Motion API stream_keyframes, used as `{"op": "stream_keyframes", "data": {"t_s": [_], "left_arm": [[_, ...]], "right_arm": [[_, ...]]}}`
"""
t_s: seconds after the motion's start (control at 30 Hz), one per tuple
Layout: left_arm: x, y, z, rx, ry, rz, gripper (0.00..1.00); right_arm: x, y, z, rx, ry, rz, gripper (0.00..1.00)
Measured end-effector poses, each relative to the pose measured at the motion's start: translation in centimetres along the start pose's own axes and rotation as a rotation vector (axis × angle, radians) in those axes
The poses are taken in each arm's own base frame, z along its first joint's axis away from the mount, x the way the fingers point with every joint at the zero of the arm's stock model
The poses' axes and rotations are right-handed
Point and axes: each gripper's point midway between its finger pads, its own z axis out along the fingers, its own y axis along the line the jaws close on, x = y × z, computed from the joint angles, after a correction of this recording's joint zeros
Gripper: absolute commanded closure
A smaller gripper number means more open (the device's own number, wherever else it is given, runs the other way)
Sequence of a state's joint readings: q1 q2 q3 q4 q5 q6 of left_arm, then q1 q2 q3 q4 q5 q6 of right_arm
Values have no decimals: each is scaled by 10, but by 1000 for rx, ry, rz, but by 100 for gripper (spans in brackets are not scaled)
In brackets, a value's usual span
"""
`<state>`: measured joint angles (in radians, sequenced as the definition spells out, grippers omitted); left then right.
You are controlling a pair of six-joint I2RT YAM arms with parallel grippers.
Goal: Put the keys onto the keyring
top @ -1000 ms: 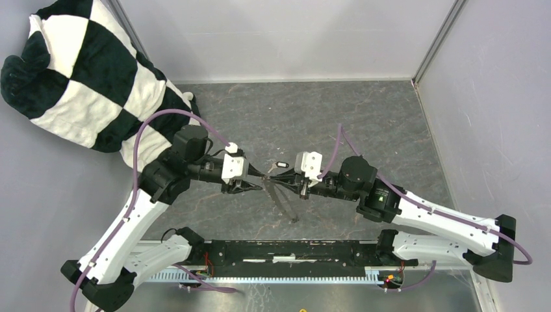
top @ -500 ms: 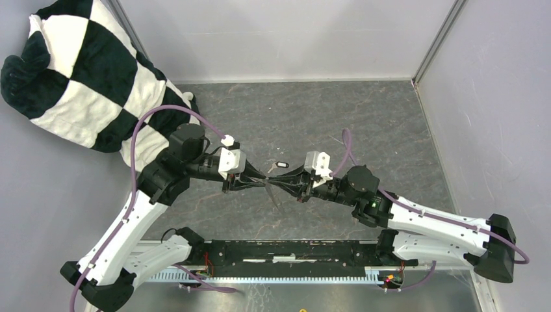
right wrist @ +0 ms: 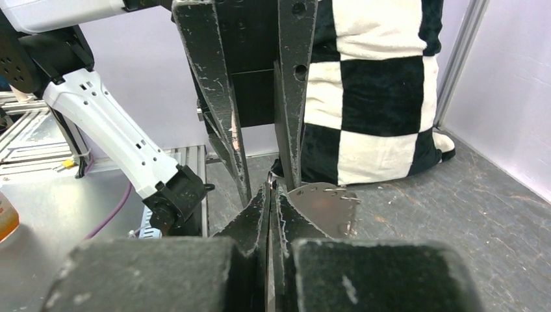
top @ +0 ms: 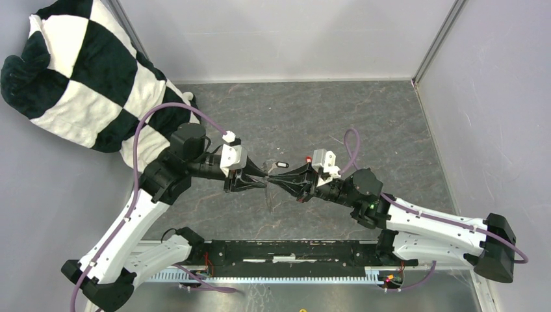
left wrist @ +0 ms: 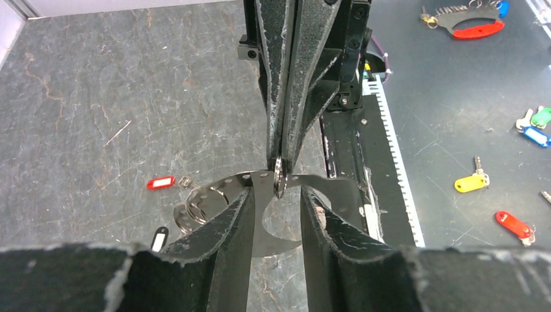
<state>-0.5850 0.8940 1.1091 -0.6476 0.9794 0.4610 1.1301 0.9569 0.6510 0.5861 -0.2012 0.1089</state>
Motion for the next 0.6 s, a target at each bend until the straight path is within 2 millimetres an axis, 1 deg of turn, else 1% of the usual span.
{"op": "stream_keyframes", "data": {"t_s": [0.17, 0.23, 0.3, 0.33, 0.37, 0.4, 0.43, 0.5, 0.57, 0.6], "left_arm": [[-4, 3, 2, -10, -21, -24, 72], [-6, 4, 3, -13, -29, -28, 81], [-6, 3, 3, -8, -34, -34, 95], [-6, 3, 3, -4, -36, -38, 97], [-6, 2, 4, 0, -36, -40, 98], [-6, 1, 4, 2, -36, -42, 98], [-5, 1, 4, 3, -35, -44, 98], [-2, 1, 3, 3, -24, -43, 98], [3, 0, 3, 1, -6, -45, 98], [7, 1, 3, -2, 8, -46, 98]], "right_arm": [[-3, 1, 0, -1, -18, 9, 100], [-3, 1, 0, -2, -23, 13, 99], [-4, 1, 0, -2, -28, 13, 99], [-4, 1, 1, -1, -29, 13, 99], [-4, 1, 1, -1, -29, 13, 98], [-4, 0, 1, 0, -29, 13, 90], [-3, 0, 0, 0, -27, 12, 79], [1, 0, 0, 1, -4, 4, 61], [5, -1, 2, -2, 49, -17, 54], [4, -2, 5, -8, 87, -42, 53]]}}
